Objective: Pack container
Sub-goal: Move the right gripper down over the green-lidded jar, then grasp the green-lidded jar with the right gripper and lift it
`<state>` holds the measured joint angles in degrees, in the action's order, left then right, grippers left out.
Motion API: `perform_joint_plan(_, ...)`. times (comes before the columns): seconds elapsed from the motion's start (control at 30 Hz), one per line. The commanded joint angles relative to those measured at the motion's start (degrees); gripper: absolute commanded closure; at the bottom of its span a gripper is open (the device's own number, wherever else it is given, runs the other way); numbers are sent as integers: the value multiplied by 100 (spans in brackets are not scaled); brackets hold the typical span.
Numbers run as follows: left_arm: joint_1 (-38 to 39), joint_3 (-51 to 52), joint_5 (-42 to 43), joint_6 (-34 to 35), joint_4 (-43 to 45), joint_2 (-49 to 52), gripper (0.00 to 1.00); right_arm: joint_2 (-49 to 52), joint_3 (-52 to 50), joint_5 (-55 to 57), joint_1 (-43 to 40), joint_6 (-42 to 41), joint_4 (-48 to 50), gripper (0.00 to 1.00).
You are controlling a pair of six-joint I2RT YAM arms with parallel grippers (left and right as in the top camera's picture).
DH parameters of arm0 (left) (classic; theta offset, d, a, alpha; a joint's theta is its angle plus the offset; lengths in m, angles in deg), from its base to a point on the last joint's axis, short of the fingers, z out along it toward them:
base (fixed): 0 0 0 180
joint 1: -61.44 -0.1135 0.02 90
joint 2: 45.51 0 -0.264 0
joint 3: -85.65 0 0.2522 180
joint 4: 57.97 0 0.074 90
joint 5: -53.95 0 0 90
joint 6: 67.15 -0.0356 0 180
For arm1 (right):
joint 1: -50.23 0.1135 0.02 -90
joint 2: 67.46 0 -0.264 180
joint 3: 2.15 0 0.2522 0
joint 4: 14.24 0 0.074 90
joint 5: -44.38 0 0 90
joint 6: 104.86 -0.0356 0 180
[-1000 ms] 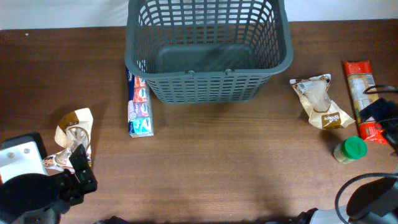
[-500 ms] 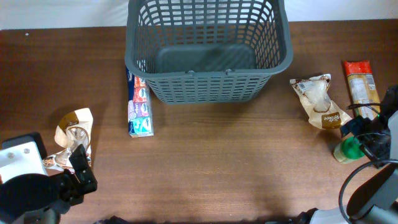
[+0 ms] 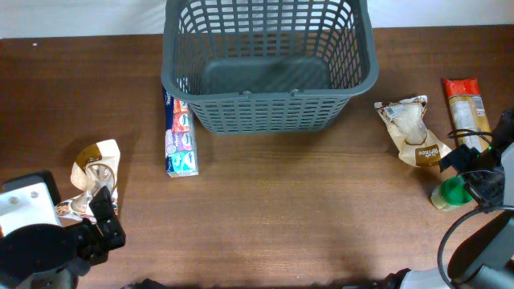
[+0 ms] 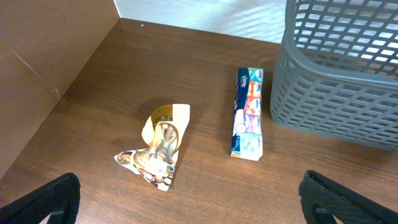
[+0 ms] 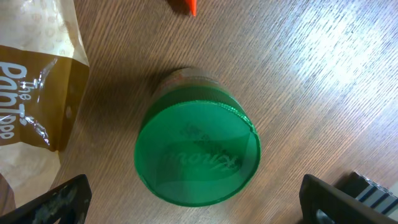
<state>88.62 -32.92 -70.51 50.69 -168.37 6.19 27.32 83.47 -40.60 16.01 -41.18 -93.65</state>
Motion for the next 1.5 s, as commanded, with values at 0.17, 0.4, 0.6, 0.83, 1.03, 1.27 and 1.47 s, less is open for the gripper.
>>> perform_joint_plan(0.17, -35, 22, 129, -72, -4, 28, 0, -50, -282, 17, -50, 111, 166, 1)
perform_joint_plan(0.4, -35, 22, 127, -72, -4, 28, 0, -48, -446, -81, -262, 216, 332, 1)
perform_joint_plan(0.6, -35, 22, 129, -72, -4, 28, 0, 22, -446, -468, -518, 516, 466, 1)
perform_joint_plan(0.83, -35, 22, 127, -72, -4, 28, 0, 501, -446, -658, -551, 640, 483, 1)
perform_joint_plan(1.03, -35, 22, 129, -72, -2, 28, 0, 730, -446, -656, -551, 640, 549, 1)
perform_joint_plan(1.27, -35, 22, 125, -72, -2, 28, 0, 754, -446, -656, -551, 662, 662, 1)
perform_joint_plan(1.47, -35, 22, 127, -72, -2, 28, 0, 793, -446, -656, -551, 708, 785, 1)
